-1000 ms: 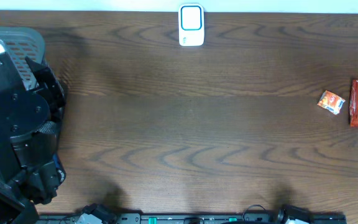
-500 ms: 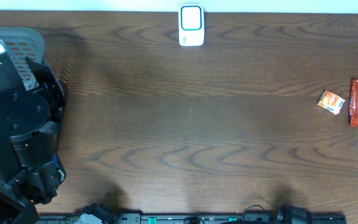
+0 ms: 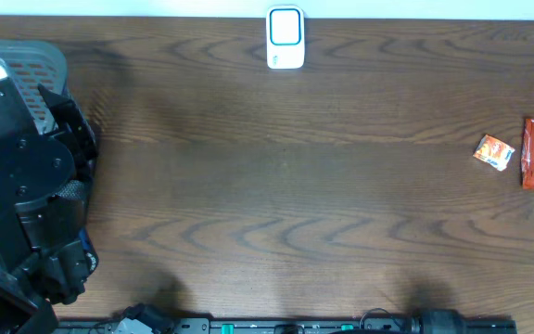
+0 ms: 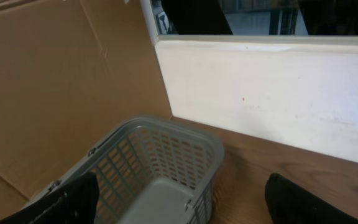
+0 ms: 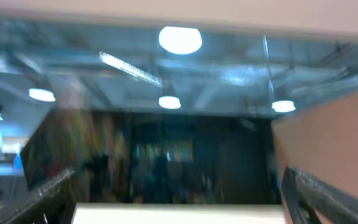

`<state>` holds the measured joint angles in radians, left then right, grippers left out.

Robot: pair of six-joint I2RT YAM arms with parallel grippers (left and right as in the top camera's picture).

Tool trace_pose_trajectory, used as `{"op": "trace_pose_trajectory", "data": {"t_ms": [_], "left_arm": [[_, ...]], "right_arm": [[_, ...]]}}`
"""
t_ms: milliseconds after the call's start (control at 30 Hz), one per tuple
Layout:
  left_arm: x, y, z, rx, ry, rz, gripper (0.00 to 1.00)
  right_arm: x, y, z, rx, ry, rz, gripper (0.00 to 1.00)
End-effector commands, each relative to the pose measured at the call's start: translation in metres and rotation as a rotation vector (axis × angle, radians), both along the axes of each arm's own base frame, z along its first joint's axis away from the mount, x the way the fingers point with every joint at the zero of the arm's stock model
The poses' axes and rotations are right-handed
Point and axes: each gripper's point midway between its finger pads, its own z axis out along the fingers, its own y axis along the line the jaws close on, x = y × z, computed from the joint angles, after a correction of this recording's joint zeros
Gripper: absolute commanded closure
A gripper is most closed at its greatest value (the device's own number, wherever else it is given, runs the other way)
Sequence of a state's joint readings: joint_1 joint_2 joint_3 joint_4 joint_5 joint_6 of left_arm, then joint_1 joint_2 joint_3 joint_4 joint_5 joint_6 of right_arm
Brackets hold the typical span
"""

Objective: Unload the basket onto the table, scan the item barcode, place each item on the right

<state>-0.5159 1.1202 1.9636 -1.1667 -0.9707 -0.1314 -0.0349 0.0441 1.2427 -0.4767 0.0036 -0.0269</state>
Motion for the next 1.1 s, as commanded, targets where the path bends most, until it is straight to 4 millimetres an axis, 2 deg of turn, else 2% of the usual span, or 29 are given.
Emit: {"op": "trace_pose_trajectory", "data": {"t_ms": [0,100,200,367,567,733,833,1067], "left_arm": [[-0.002,0.003,0.001,-0.004,-0.007,0.011,0.14],[-0.002,0.003,0.001,-0.004,-0.007,0.011,0.14],[-0.002,0.003,0.001,-0.004,-0.007,0.011,0.14],[-0.002,0.003,0.001,-0.004,-0.007,0.011,0.14],[-0.002,0.003,0.001,-0.004,-0.007,0.011,0.14],[-0.002,0.003,0.001,-0.004,-0.007,0.011,0.14],[-0.002,0.003,0.001,-0.004,-0.007,0.011,0.14],[-0.002,0.003,0.001,-0.004,-0.007,0.011,0.14]], "right_arm": [[0.060,0.015,-0.027,-0.089,0.045,0.059,0.01],[0.112,0.025,-0.055,-0.121,0.060,0.118,0.01],[0.155,0.027,-0.094,-0.099,0.109,0.162,0.01],[0.205,0.018,-0.162,-0.050,0.220,0.142,0.01],[0.240,0.008,-0.229,-0.012,0.361,0.107,0.01],[0.258,0.003,-0.279,0.019,0.466,0.090,0.01],[0.265,-0.001,-0.303,0.042,0.519,0.078,0.01],[0.272,0.000,-0.338,0.050,0.623,0.082,0.01]]}}
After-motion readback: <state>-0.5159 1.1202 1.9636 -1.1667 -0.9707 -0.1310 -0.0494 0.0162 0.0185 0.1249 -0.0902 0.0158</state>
